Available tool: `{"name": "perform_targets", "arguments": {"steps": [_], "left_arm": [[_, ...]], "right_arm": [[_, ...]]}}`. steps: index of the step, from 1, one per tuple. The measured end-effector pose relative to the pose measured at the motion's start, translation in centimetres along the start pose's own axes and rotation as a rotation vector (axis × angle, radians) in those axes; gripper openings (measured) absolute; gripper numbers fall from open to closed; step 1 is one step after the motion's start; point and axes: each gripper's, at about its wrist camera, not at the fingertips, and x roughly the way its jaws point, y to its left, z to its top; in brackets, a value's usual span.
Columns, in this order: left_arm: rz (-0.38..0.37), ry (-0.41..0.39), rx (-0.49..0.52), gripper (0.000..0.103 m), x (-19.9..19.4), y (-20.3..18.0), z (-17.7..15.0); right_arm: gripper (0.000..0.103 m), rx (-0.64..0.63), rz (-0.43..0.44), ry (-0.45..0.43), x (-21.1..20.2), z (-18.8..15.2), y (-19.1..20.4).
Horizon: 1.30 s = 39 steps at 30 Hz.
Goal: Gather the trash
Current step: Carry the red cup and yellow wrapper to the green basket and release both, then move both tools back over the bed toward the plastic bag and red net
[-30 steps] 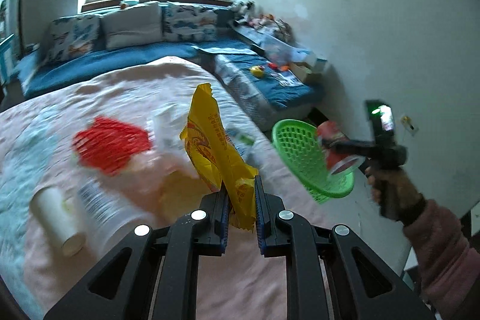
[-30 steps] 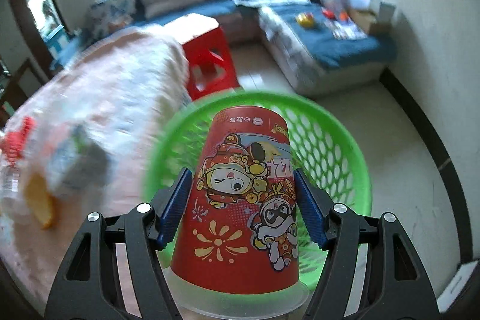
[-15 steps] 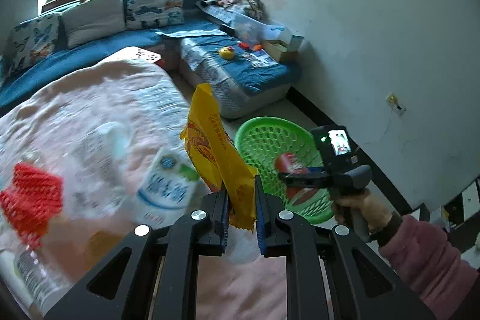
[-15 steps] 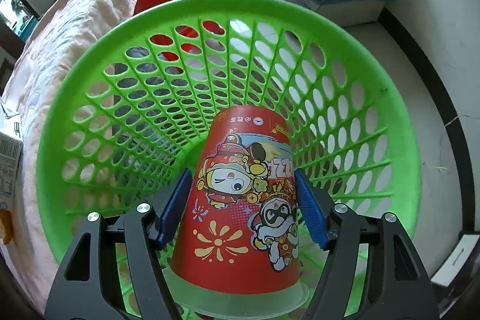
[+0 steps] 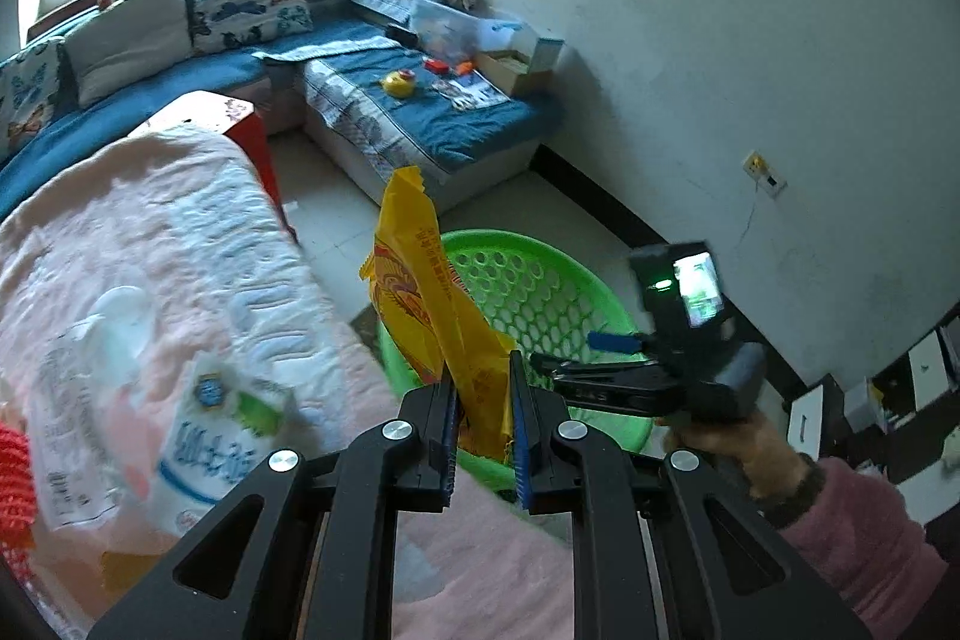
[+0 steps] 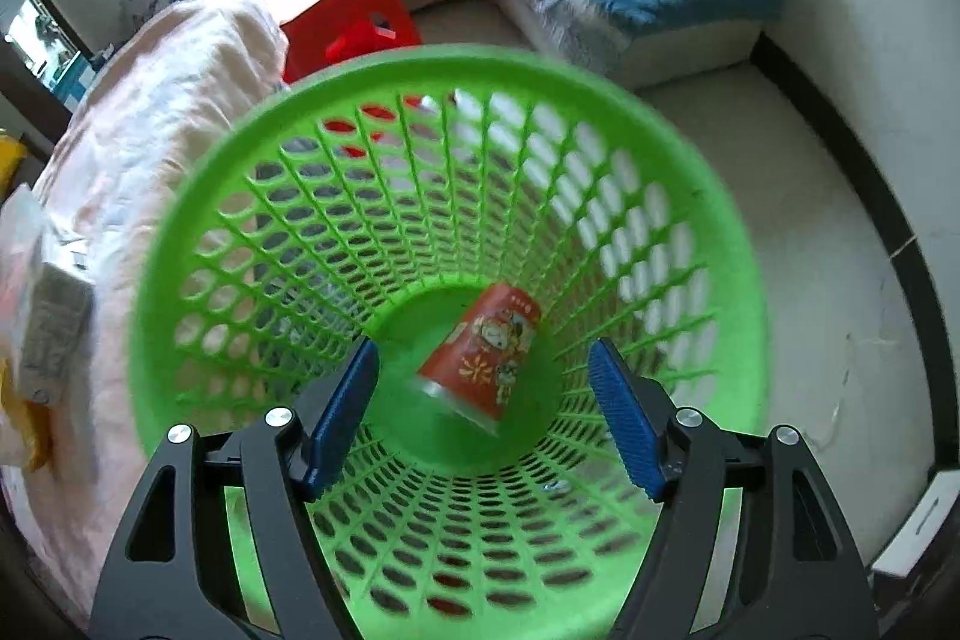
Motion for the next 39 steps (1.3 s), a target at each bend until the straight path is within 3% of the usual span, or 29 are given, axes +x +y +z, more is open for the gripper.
{"name": "perform_targets", "arguments": {"steps": [7, 13, 16, 18, 20, 28, 39], "left_arm": [[-0.007, 0.076, 0.023, 0.016, 4.3, -1.6, 0.3], [0.009, 0.127, 0.028, 0.018, 7.3, -2.1, -0.1], [0.010, 0.137, 0.035, 0.030, 8.2, -2.3, -0.4], [0.018, 0.140, 0.031, 0.053, 8.4, -2.3, -0.8], [0.011, 0.132, 0.034, 0.053, 8.3, -2.4, -1.1], [0.028, 0.052, 0.021, 0.058, 3.3, -1.6, -2.2], [0.268, -0.097, -0.118, 0.060, -8.7, 4.6, -6.5]], "right_arm": [[0.076, -0.016, -0.030, -0.119, -6.6, -1.9, -1.6], [0.077, -0.012, -0.048, -0.161, -8.4, -3.6, -2.2], [0.077, -0.003, -0.035, -0.166, -8.6, -4.4, -2.3], [0.077, -0.005, -0.036, -0.172, -8.8, -4.9, -2.2], [0.077, -0.009, -0.038, -0.172, -8.8, -5.3, -1.8], [0.078, -0.038, 0.011, -0.201, -10.4, -6.6, 0.7], [0.082, -0.195, 0.164, -0.245, -12.2, -6.4, 9.9]]}}
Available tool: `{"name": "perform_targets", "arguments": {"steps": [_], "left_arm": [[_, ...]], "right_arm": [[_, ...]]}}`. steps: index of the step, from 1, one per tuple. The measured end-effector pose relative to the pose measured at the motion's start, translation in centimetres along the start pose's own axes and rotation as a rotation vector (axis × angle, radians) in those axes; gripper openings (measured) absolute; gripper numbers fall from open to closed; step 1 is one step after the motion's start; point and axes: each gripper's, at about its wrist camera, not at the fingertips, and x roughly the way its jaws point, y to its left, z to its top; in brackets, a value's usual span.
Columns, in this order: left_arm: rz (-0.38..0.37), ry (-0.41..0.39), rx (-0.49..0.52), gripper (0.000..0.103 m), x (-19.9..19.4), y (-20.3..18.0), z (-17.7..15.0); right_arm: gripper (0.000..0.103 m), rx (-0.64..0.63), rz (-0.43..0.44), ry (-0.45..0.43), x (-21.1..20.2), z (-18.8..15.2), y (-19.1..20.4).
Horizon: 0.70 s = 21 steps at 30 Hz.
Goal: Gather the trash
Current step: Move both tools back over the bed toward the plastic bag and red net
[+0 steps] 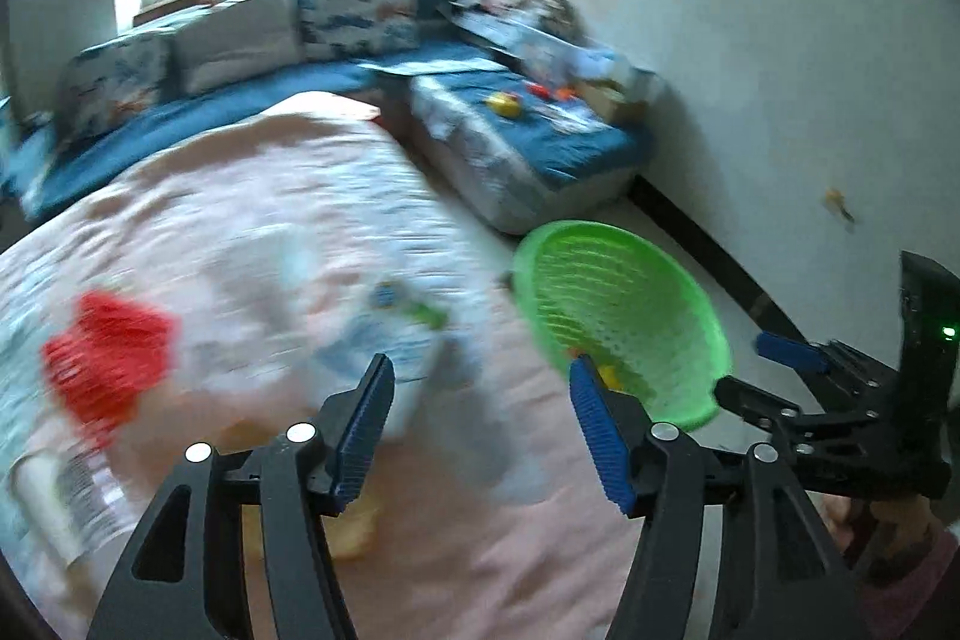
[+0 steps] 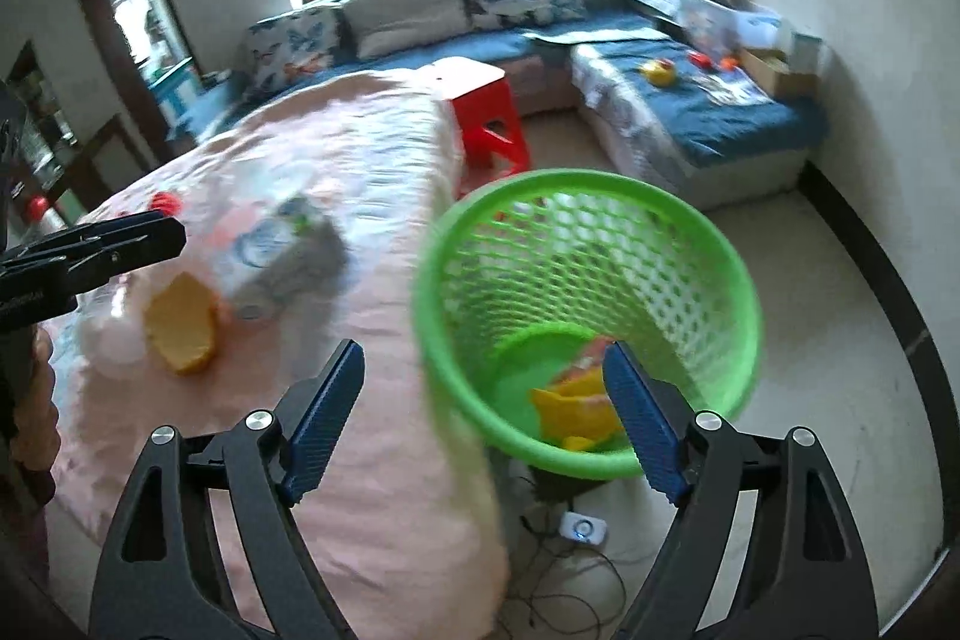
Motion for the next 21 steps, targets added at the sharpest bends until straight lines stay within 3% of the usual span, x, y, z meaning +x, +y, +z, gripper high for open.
{"name": "perform_targets", "arguments": {"steps": [9, 17, 21], "left_arm": [[0.168, -0.053, -0.176, 0.062, -5.8, 9.1, -3.6], [0.231, -0.064, -0.287, 0.063, -8.4, 14.5, -6.4], [0.243, -0.066, -0.324, 0.063, -9.0, 16.3, -7.4]], "right_arm": [[0.082, -0.111, 0.137, -0.005, 2.3, 2.8, 8.4], [0.082, -0.163, 0.218, 0.024, 6.0, 5.8, 14.6], [0.081, -0.165, 0.218, 0.056, 8.9, 6.7, 16.6]]}}
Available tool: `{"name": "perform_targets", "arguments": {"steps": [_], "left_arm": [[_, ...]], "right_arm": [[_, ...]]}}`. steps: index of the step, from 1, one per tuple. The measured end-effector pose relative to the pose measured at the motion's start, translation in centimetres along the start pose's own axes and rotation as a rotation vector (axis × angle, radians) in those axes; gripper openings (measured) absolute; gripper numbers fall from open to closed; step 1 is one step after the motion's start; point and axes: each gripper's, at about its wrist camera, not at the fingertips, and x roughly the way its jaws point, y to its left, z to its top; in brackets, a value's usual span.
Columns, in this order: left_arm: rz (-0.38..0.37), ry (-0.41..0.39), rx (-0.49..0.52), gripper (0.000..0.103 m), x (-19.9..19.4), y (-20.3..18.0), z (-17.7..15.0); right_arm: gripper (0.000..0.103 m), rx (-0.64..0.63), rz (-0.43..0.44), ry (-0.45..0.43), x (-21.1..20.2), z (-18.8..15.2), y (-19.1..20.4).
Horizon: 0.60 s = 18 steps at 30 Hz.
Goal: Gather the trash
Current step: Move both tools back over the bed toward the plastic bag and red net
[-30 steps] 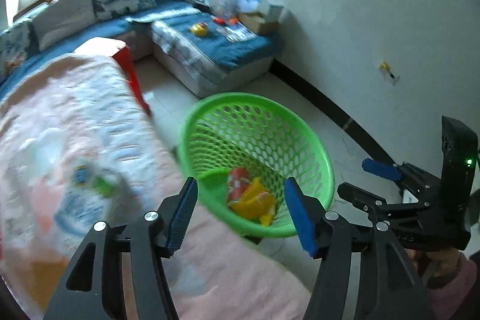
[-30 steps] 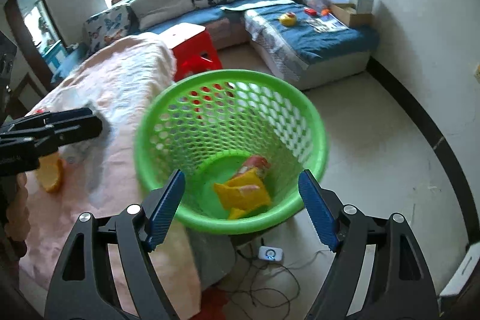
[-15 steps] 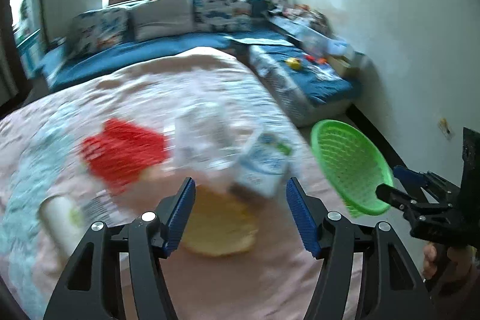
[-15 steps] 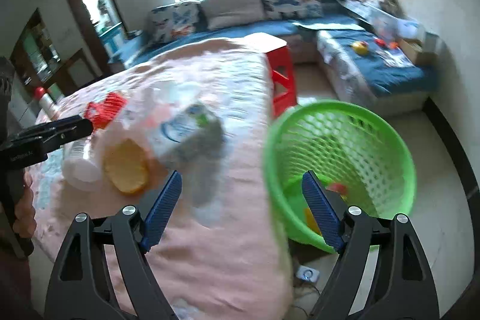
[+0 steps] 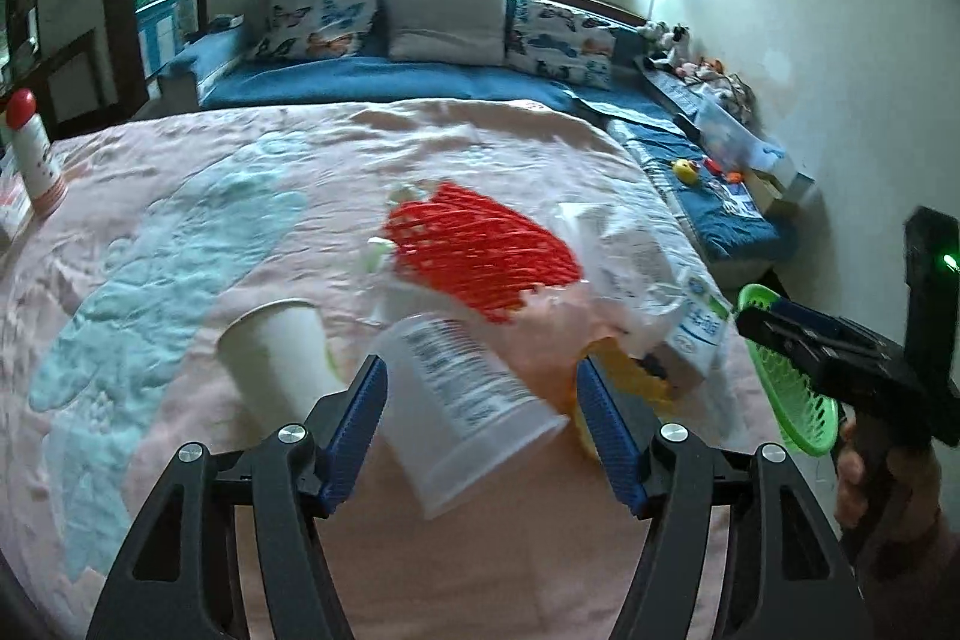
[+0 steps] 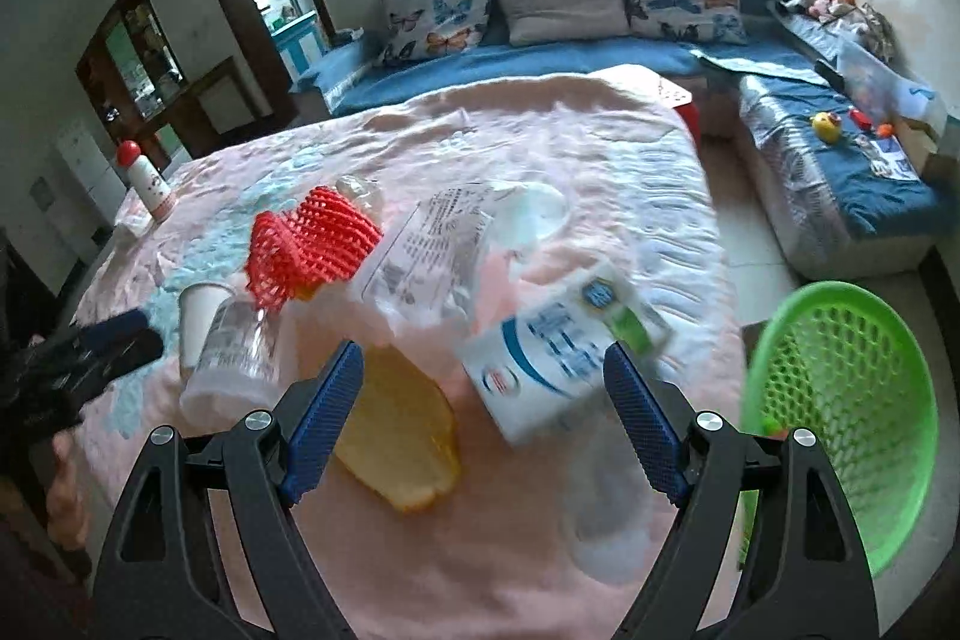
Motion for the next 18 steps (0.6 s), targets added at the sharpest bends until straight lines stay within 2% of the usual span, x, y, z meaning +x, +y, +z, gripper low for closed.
{"name": "perform_targets", "arguments": {"steps": [7, 11, 18], "left_arm": [[0.001, -0.001, -0.022, 0.063, 0.4, 1.7, 0.6], [-0.023, 0.005, -0.027, 0.063, 1.0, 1.7, 1.6], [-0.054, 0.032, -0.061, 0.063, 2.9, 1.1, 3.9]], "right_arm": [[0.066, 0.037, -0.017, 0.056, 5.0, 2.1, -0.1], [0.059, 0.063, 0.008, 0.075, 6.2, 2.4, -0.6], [0.036, 0.081, 0.037, 0.079, 7.3, 2.4, -0.6]]}}
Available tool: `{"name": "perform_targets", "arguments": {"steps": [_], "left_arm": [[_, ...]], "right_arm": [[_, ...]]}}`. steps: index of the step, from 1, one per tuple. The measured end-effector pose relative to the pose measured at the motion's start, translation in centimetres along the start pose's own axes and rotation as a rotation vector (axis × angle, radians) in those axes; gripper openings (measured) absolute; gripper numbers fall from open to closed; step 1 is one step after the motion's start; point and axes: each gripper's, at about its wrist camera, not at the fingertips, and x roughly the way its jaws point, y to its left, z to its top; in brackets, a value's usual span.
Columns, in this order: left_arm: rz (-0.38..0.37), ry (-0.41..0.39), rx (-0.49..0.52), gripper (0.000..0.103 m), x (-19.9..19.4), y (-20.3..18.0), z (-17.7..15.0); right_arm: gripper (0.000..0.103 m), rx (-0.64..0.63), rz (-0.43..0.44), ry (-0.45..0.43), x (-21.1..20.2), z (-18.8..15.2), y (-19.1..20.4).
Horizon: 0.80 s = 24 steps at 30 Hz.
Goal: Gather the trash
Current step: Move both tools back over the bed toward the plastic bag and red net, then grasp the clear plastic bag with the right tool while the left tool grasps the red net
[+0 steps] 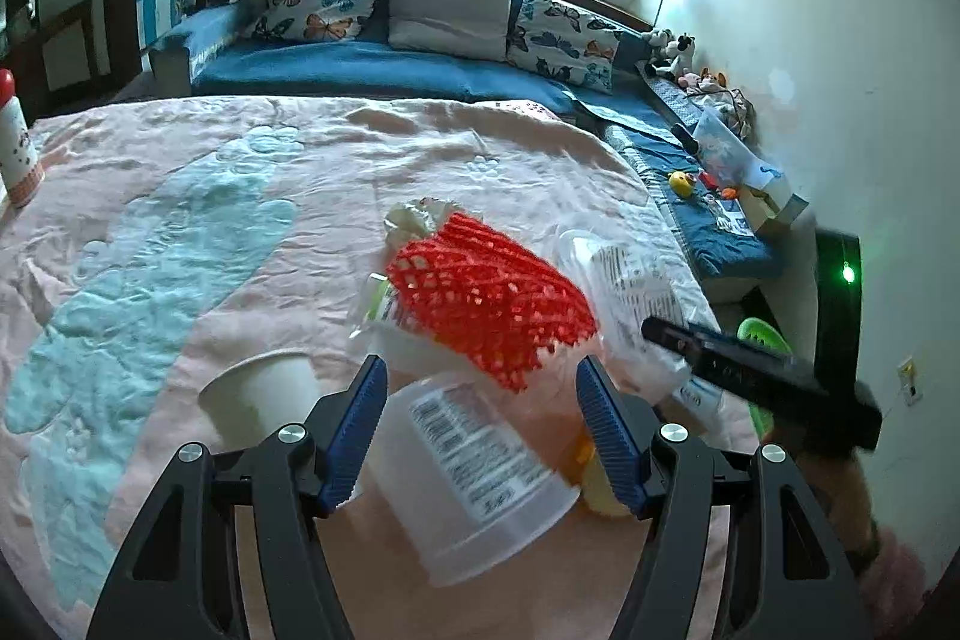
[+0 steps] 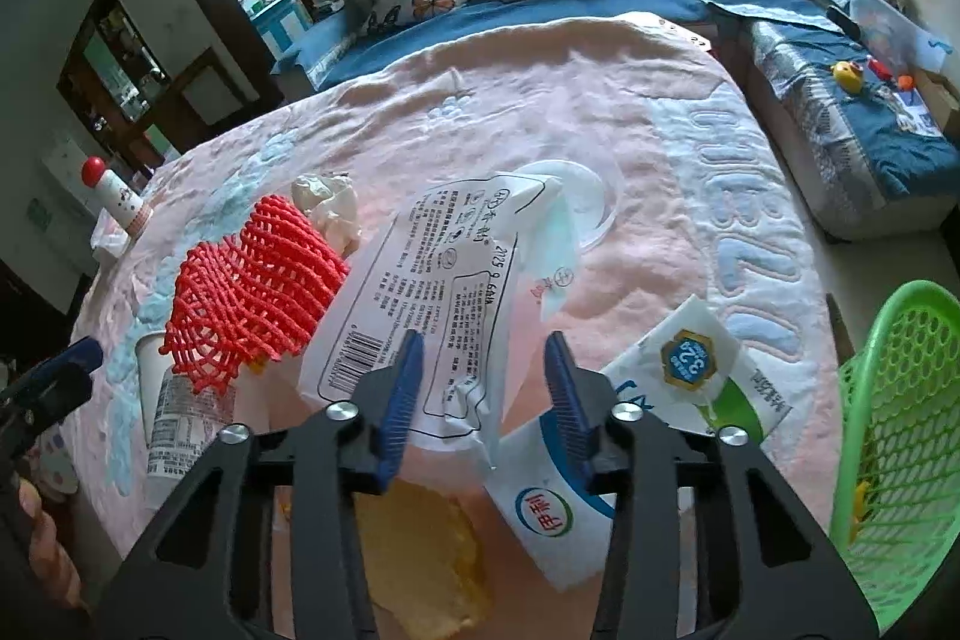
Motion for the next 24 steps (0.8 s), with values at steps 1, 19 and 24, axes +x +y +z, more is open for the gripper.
{"name": "perform_targets", "arguments": {"steps": [1, 19, 24], "left_arm": [[0.000, 0.005, -0.008, 0.063, 0.4, 0.0, 0.4], [0.046, 0.118, -0.162, 0.063, 6.9, 0.1, 4.1], [0.045, 0.132, -0.181, 0.062, 7.4, 0.3, 4.2]], "right_arm": [[0.031, 0.002, 0.004, -0.005, -0.1, 0.0, 0.0], [0.009, -0.013, 0.020, -0.082, -3.5, -0.3, -0.2], [0.033, 0.010, 0.021, -0.085, -3.2, -0.1, -0.7]]}}
